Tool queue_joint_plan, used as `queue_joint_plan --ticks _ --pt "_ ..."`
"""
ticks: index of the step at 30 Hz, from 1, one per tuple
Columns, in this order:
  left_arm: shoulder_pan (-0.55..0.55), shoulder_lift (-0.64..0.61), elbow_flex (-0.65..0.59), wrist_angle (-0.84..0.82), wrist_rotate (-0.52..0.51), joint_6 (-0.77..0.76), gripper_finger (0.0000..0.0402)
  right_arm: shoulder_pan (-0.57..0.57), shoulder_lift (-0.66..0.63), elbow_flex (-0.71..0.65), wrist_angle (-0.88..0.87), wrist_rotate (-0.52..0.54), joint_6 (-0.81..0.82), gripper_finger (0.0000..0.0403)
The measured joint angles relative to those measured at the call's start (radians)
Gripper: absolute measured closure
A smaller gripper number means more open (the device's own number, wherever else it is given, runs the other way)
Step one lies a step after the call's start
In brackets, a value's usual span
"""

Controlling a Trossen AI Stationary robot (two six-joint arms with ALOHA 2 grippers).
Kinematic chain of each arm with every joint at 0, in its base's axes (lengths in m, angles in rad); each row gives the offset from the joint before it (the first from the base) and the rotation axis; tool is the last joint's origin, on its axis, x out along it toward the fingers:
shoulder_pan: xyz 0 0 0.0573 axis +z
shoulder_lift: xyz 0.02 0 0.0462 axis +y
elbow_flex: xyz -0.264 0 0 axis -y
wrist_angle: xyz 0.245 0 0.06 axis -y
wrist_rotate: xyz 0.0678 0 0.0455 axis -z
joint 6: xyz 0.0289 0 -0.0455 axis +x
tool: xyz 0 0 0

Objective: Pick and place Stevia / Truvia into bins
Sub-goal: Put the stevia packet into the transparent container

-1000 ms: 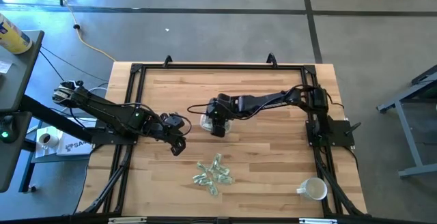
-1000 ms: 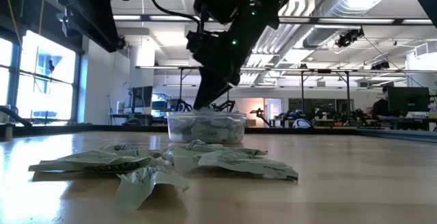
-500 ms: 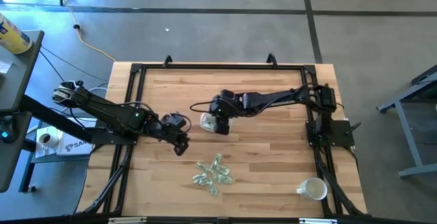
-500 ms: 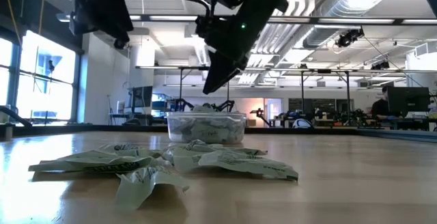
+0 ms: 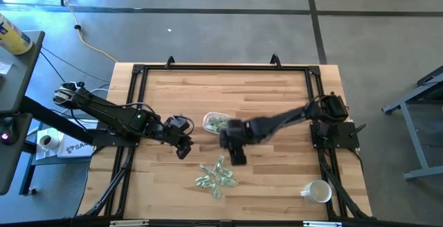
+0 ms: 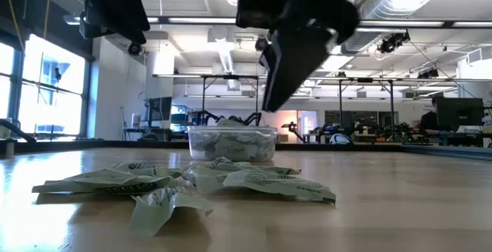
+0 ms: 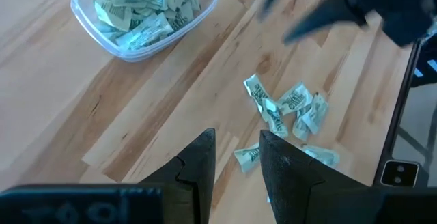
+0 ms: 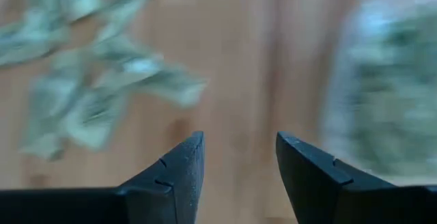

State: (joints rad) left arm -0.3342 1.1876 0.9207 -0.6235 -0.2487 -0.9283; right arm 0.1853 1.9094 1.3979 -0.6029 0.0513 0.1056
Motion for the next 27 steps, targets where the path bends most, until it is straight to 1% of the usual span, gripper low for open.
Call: queue_joint_plan --ticks 3,5,10,13,15,22,27 --pt "0.000 0.001 0.000 -0.001 0.003 0.014 0.0254 0.064 0.009 -0.039 0.060 0.002 0.048 0.0229" --pt "0.000 0.001 0.000 -0.001 0.003 0.027 0.0254 0.092 0.015 -0.062 0.128 0.026 0.080 0.0229" --pt "0.000 0.001 0.000 -0.001 0.005 0.058 0.0254 0.116 0.060 -0.072 0.286 0.056 0.063 0.0232" --pt "0.000 0.001 0.000 -0.001 0.009 0.078 0.0254 0.116 0.092 -0.072 0.331 0.043 -0.009 0.0232" --pt "0.000 0.001 0.000 -0.004 0.030 0.086 0.0254 0.115 0.108 -0.073 0.334 0.046 -0.082 0.0229" --pt "0.000 0.001 0.000 -0.006 0.051 0.087 0.0254 0.077 0.114 -0.072 0.334 0.040 -0.291 0.0216" --pt "0.000 0.001 0.000 -0.004 0.047 0.086 0.0254 0.034 0.128 -0.072 0.328 -0.038 -0.369 0.0203"
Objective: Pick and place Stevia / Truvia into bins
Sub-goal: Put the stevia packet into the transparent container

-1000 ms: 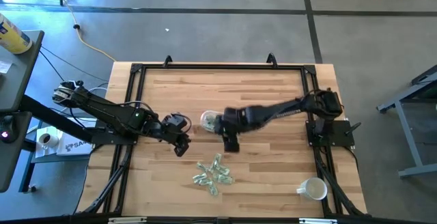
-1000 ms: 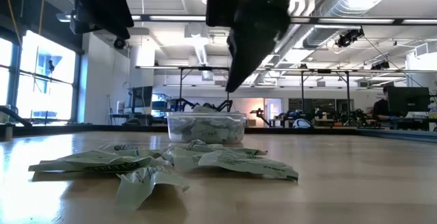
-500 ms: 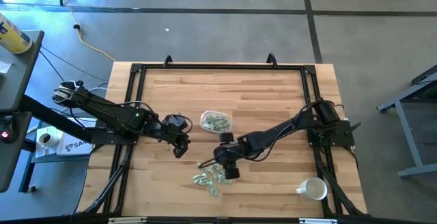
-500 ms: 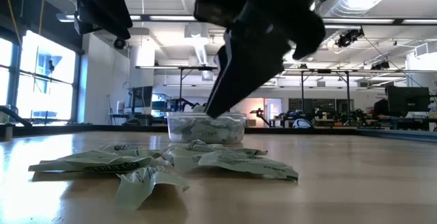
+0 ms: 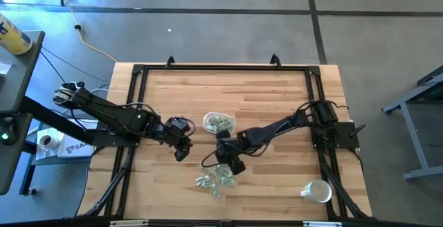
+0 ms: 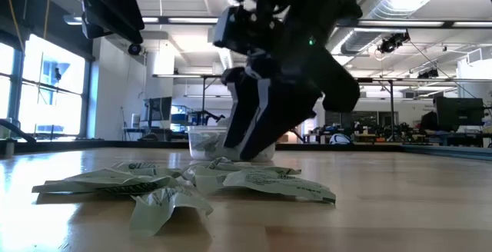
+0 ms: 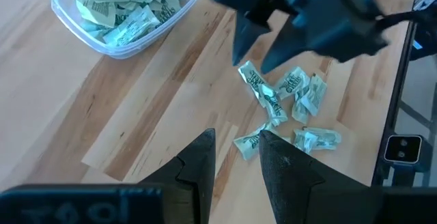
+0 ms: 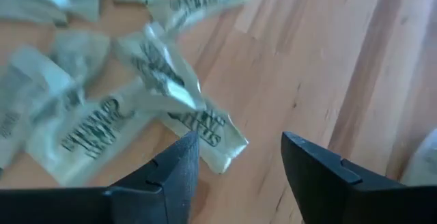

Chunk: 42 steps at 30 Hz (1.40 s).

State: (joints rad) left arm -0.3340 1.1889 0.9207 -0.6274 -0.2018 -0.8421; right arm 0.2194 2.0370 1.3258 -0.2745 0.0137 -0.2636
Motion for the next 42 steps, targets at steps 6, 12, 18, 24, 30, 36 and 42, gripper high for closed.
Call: queue_joint_plan --ticks 6,12,18,24,30,36,42 --pt "0.000 0.000 0.000 0.001 -0.026 -0.022 0.0254 -0.026 0.028 0.000 -0.002 -0.039 -0.072 0.0176" --pt "0.000 0.000 0.000 0.001 -0.039 -0.027 0.0254 -0.030 0.028 0.000 -0.007 -0.066 -0.104 0.0177" --pt "0.000 0.000 0.000 0.001 -0.054 -0.027 0.0254 -0.030 0.028 0.001 -0.014 -0.099 -0.105 0.0216" --pt "0.000 0.000 0.000 0.001 -0.055 -0.031 0.0254 -0.031 0.023 0.044 -0.017 -0.098 -0.130 0.0221" --pt "0.000 0.000 0.000 0.000 -0.055 -0.053 0.0254 -0.043 0.023 0.084 -0.057 -0.115 -0.066 0.0201" --pt "0.000 0.000 0.000 -0.001 -0.055 -0.053 0.0254 -0.047 0.060 0.083 -0.063 -0.184 -0.035 0.0198" --pt "0.000 0.000 0.000 -0.003 -0.056 -0.053 0.0254 -0.046 0.062 0.083 -0.058 -0.190 0.051 0.0199"
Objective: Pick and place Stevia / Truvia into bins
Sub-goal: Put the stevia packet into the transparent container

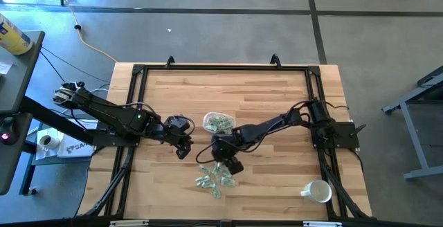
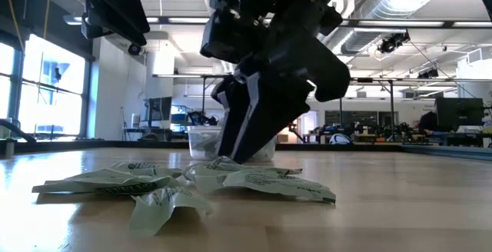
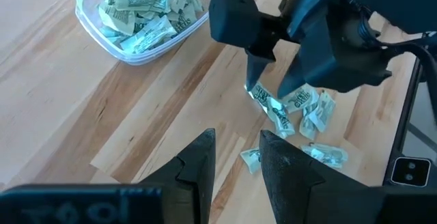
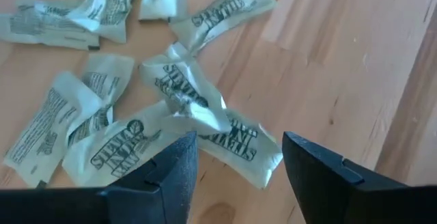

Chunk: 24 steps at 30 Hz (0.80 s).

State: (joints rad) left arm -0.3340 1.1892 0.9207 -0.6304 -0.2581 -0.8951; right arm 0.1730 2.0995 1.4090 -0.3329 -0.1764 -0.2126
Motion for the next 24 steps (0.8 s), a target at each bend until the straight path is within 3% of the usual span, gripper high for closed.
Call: queue_joint_plan --ticks 9,19,24 --pt "0.000 0.000 0.000 -0.001 -0.022 0.000 0.0254 -0.010 0.018 0.003 -0.132 -0.034 0.027 0.0256" --pt "0.000 0.000 0.001 -0.004 -0.022 0.000 0.0254 0.001 0.013 0.010 -0.179 0.086 0.127 0.0388" --pt "0.000 0.000 0.001 -0.008 -0.020 0.007 0.0254 0.018 0.009 0.062 -0.229 0.163 0.134 0.0393"
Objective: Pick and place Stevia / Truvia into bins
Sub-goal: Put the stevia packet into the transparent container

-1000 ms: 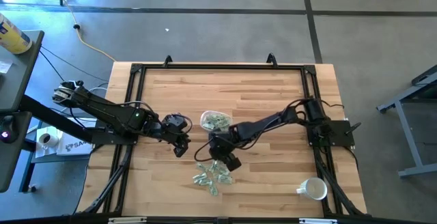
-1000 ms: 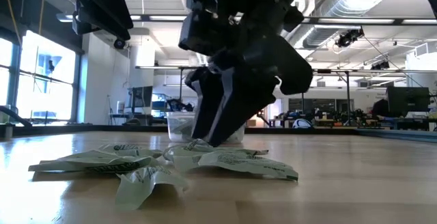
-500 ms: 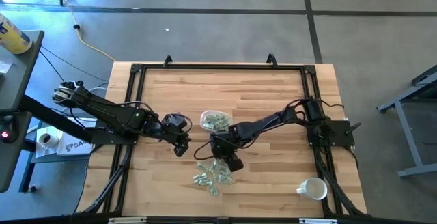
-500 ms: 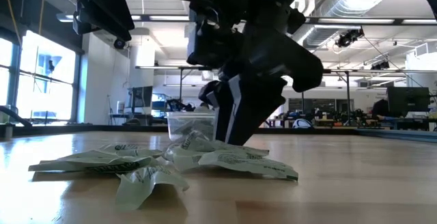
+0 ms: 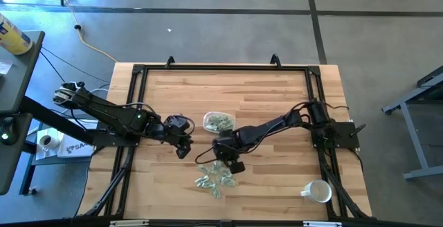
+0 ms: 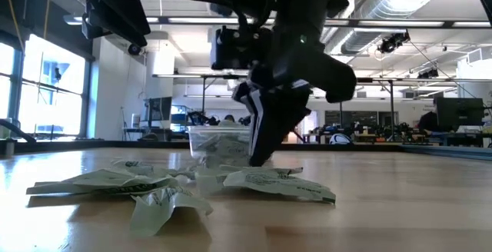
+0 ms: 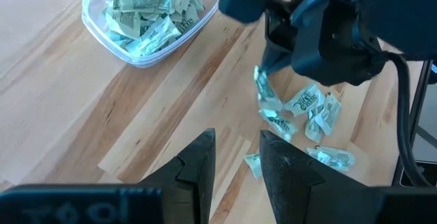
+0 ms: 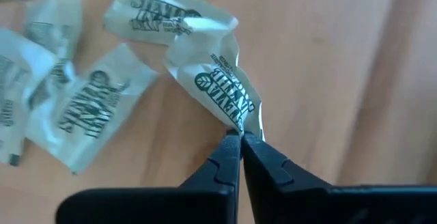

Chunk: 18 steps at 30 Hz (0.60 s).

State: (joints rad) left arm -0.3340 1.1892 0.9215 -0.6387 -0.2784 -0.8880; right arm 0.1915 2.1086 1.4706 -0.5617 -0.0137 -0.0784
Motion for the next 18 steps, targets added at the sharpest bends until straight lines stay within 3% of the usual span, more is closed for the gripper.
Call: queue_joint_plan --ticks 9,14,18 --pt "0.000 0.000 0.000 0.001 0.007 0.020 0.0254 -0.023 -0.062 0.140 -0.122 0.163 0.080 0.0401" --pt "0.000 -0.001 0.000 0.001 0.011 0.020 0.0254 -0.085 -0.110 0.191 -0.233 0.359 0.184 0.0402" --pt "0.000 -0.008 0.000 0.001 0.033 0.020 0.0254 -0.160 -0.111 0.201 -0.282 0.331 0.278 0.0401"
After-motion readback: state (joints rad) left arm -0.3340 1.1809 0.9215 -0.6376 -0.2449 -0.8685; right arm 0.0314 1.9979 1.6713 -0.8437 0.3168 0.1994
